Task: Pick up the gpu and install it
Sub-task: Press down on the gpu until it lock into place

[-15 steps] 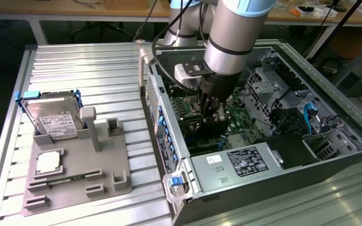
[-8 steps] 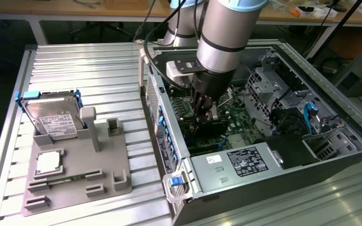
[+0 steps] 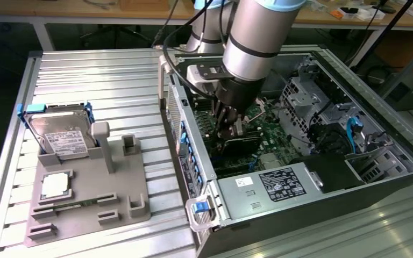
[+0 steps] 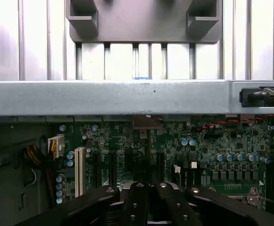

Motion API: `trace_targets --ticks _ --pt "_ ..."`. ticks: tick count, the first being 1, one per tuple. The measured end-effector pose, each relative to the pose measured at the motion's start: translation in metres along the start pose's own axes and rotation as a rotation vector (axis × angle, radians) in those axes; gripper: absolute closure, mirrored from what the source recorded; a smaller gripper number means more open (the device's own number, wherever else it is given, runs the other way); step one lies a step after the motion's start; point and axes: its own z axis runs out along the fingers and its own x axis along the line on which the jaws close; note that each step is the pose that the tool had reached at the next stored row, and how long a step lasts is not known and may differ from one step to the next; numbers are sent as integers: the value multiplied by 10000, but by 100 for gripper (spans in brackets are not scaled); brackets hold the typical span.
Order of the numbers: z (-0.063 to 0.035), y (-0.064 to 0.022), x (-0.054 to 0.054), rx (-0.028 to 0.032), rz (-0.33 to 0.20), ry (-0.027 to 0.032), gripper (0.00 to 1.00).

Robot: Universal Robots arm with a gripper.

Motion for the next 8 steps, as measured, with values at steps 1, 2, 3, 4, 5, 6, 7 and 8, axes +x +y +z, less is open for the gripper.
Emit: trace_targets --ticks 1,2,3,4,5,6,7,8 --pt "2 -1 -3 1 -2 -1 89" --pt "8 -1 -5 0 -1 -1 89" --pt "18 0 -6 0 0 0 89" --pt "32 0 -6 0 0 0 89" --pt "43 1 -6 -1 0 1 89" --pt "57 3 -5 -4 1 6 89" --pt "67 5 -5 -5 0 8 89" --pt "72 7 -5 -4 0 7 89"
